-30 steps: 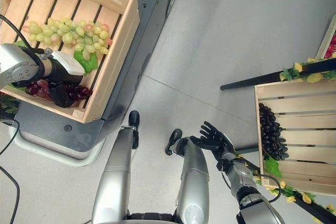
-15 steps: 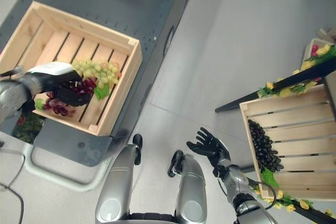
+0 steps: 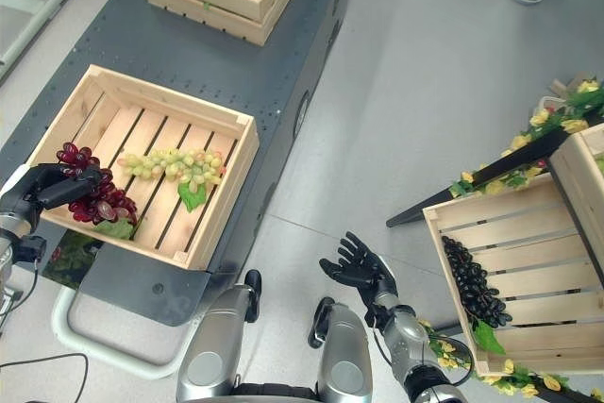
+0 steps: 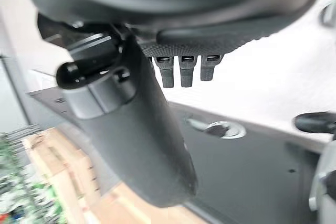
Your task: Pick up the fruits from the basket on one side to the basket on the other side
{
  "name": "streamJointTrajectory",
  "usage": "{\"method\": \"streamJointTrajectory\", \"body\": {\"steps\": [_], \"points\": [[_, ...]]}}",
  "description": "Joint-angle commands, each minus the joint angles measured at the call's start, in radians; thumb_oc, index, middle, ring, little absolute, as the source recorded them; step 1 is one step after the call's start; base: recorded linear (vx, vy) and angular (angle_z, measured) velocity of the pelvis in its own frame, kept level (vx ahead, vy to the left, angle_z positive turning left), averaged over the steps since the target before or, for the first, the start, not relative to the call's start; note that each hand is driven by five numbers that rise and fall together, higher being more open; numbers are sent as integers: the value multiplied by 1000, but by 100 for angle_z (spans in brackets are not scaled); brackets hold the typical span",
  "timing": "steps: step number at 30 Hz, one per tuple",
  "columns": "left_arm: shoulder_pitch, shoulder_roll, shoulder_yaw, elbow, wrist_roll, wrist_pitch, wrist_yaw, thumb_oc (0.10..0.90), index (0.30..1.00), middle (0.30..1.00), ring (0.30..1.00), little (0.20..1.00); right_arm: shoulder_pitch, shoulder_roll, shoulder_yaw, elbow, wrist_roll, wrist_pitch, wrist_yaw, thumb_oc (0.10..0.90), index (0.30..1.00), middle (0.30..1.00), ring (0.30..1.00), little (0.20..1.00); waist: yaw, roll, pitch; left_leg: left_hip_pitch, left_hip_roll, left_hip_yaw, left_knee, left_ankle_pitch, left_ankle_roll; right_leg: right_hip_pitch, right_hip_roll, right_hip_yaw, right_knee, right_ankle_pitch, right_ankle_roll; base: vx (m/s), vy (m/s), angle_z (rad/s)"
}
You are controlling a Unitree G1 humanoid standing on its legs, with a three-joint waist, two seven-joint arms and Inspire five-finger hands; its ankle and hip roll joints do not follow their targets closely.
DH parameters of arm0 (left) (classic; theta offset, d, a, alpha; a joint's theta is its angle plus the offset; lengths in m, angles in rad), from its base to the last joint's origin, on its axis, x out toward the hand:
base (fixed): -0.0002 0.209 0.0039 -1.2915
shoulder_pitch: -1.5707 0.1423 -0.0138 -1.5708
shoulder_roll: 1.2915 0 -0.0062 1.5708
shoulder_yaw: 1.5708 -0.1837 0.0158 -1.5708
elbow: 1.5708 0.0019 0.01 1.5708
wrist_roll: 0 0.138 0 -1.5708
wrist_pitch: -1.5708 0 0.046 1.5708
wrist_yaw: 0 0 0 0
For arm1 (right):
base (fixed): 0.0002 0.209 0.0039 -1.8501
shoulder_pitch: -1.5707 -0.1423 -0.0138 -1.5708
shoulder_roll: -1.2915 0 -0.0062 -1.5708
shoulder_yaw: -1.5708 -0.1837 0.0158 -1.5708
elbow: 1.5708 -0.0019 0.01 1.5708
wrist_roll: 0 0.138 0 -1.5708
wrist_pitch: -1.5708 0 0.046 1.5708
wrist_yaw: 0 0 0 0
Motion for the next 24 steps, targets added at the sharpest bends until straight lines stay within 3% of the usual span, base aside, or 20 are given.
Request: {"method": "streamJointTrajectory", "body": {"steps": [1,6,12,19,24], "points": [[-32,-20,119,-66,-185,-120,41,400,300,300,300,300,33,-12,-14,-70,-7,-65,-21,800,900,900,900,900,-22,83,-192,235,-95,-2,-250,-68,38,40,51,-2,-92,145,3,78,-78,-11],[-27,-88,126,-115,-334,-140,91,400,300,300,300,300,51,4,20,-158,-24,-85,-78,800,900,900,900,900,-36,87,-278,303,-103,-23,-348,-34,8,164,106,5,-300,139,-24,74,-80,-6],[-76,-185,73,-214,-342,-197,161,400,300,300,300,300,47,14,77,-275,-85,-108,-146,800,900,900,900,900,-51,97,-353,348,-105,-55,-457,16,-15,254,137,22,-473,158,-45,32,-65,-4],[-149,-250,11,-314,-345,-257,189,400,300,300,300,300,10,1,86,-384,-113,-120,-157,800,900,900,900,900,-70,101,-399,378,-105,-61,-547,55,-29,300,157,40,-611,223,-43,9,-57,-14],[-233,-267,-25,-352,-333,-255,197,400,300,300,300,300,-64,-20,83,-459,-149,-106,-145,800,900,900,900,900,-82,101,-425,372,-103,-68,-570,65,-35,308,165,41,-647,238,-43,-11,-47,-5]]}}
